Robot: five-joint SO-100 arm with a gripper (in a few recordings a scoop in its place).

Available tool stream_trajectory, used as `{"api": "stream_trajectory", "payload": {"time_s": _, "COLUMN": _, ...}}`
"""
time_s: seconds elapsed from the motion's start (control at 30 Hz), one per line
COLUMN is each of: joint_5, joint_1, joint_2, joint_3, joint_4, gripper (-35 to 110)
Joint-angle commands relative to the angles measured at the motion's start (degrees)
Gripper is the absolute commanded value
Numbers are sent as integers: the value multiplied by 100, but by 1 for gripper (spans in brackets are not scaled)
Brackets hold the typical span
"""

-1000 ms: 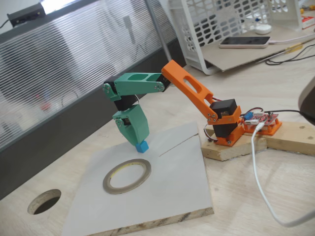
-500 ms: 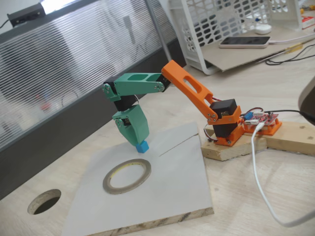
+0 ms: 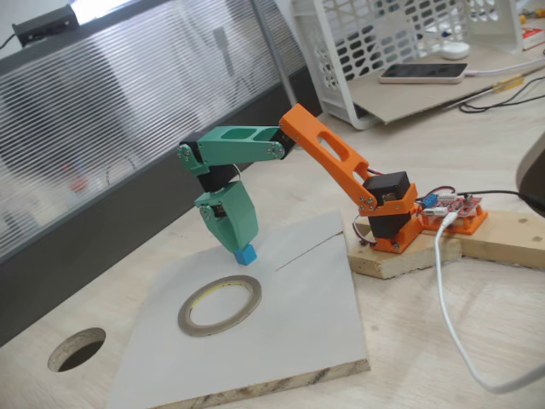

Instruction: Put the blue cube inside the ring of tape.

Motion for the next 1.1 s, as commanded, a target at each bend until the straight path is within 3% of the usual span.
{"api": "stream_trajectory", "payload": {"time_s": 0.0, "joint_5": 70, "joint_1": 53, "joint_2": 167, "joint_3": -53, "joint_4": -9, "gripper": 17}}
{"api": "stream_trajectory", "payload": {"time_s": 0.4, "joint_5": 88, "joint_1": 53, "joint_2": 193, "joint_3": 0, "joint_4": 79, "gripper": 52}}
{"api": "stream_trajectory", "payload": {"time_s": 0.73, "joint_5": 88, "joint_1": 62, "joint_2": 185, "joint_3": -9, "joint_4": 765, "gripper": 54}}
{"api": "stream_trajectory", "payload": {"time_s": 1.07, "joint_5": 79, "joint_1": 62, "joint_2": 97, "joint_3": 0, "joint_4": 765, "gripper": 54}}
